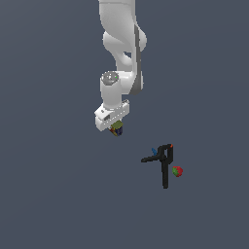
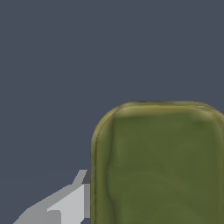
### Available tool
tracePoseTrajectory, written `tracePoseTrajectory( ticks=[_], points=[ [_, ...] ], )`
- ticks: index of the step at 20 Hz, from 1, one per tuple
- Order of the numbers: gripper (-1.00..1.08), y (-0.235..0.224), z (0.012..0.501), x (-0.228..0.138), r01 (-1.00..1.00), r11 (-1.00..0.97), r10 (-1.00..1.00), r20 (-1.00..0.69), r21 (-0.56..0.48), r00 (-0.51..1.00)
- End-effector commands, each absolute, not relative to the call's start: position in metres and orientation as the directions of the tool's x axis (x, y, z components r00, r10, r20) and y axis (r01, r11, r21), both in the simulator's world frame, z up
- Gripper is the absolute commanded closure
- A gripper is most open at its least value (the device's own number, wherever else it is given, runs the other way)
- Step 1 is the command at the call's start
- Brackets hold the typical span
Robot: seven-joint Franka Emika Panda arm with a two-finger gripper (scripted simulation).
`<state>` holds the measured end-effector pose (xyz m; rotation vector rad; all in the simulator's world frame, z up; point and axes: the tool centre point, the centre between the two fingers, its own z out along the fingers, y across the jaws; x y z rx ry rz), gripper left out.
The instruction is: Pick up a designated object from a clutter of objects.
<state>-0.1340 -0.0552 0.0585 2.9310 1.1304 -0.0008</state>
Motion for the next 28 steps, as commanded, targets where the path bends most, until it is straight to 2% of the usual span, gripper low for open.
tracePoseTrajectory(
  ticks=[1, 15, 28],
  points=[
    [1.08, -0.055, 0.059, -0.134, 0.672, -0.741, 0.672, 0.0, 0.0, 0.741],
    [1.08, -0.046, 0.078, -0.133, 0.672, -0.741, 0.672, 0.0, 0.0, 0.741],
    [1.08, -0.007, 0.163, -0.127, 0.671, -0.741, 0.671, -0.003, 0.003, 0.741]
  ],
)
